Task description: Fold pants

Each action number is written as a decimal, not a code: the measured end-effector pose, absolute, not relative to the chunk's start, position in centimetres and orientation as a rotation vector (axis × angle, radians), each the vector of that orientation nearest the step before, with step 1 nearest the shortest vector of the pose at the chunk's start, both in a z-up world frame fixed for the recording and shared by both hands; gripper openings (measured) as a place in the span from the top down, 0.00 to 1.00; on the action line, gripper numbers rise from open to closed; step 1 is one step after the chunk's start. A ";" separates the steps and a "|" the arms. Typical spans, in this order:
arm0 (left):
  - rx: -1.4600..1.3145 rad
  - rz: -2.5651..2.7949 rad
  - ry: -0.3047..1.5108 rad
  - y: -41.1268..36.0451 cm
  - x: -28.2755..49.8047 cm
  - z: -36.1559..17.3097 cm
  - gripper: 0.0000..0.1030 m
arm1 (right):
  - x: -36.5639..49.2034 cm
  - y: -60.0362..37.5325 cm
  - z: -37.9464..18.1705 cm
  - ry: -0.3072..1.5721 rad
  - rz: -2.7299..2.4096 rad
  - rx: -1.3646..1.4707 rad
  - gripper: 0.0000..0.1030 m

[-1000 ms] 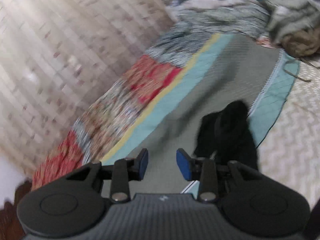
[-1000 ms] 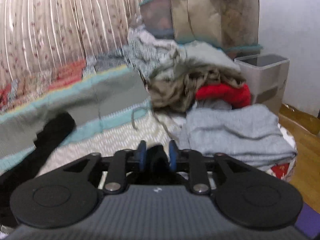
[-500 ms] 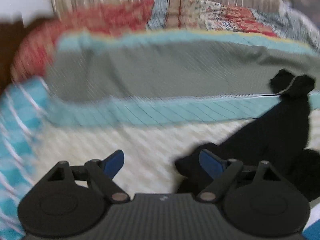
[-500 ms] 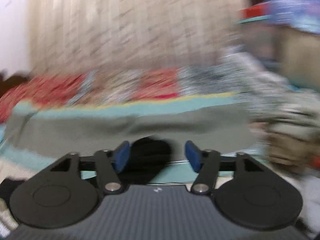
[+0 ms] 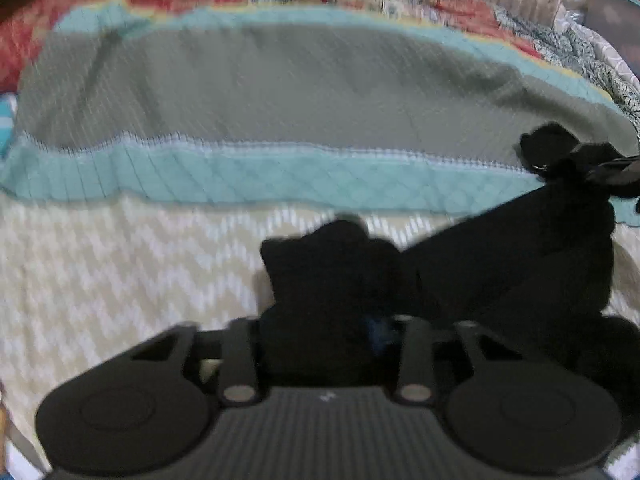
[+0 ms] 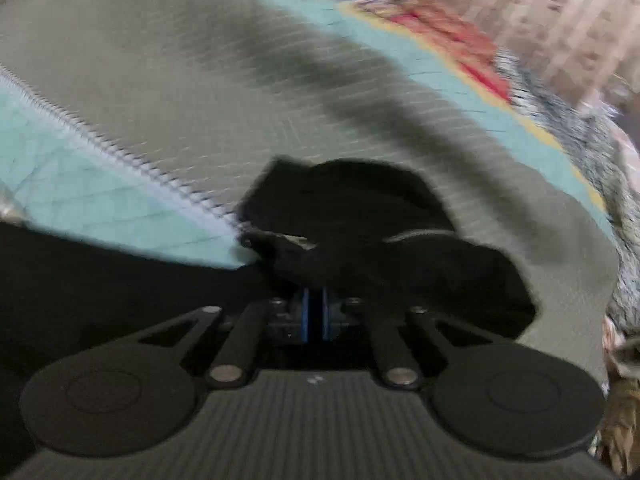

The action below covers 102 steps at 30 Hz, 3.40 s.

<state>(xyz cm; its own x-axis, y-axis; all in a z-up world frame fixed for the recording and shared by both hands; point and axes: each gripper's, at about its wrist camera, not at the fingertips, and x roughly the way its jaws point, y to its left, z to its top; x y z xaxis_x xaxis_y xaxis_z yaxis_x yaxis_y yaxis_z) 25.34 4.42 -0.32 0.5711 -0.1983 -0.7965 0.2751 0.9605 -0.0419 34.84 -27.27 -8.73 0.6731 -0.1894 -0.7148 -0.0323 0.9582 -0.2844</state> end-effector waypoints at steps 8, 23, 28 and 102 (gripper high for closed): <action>-0.102 -0.084 0.619 7.2 29.8 7.0 0.72 | 28.6 -41.6 4.9 0.345 -0.467 0.234 0.97; -0.289 -0.032 0.990 15.7 23.5 -1.3 0.29 | 8.2 -35.6 -2.3 0.557 -0.113 0.339 0.60; -0.608 -0.154 1.044 16.8 20.9 -3.8 0.18 | 1.3 -29.5 -5.5 0.659 0.114 0.532 0.60; -0.653 0.193 1.089 26.1 8.0 -0.4 0.78 | -2.7 -46.7 -10.0 0.506 -0.648 0.798 0.81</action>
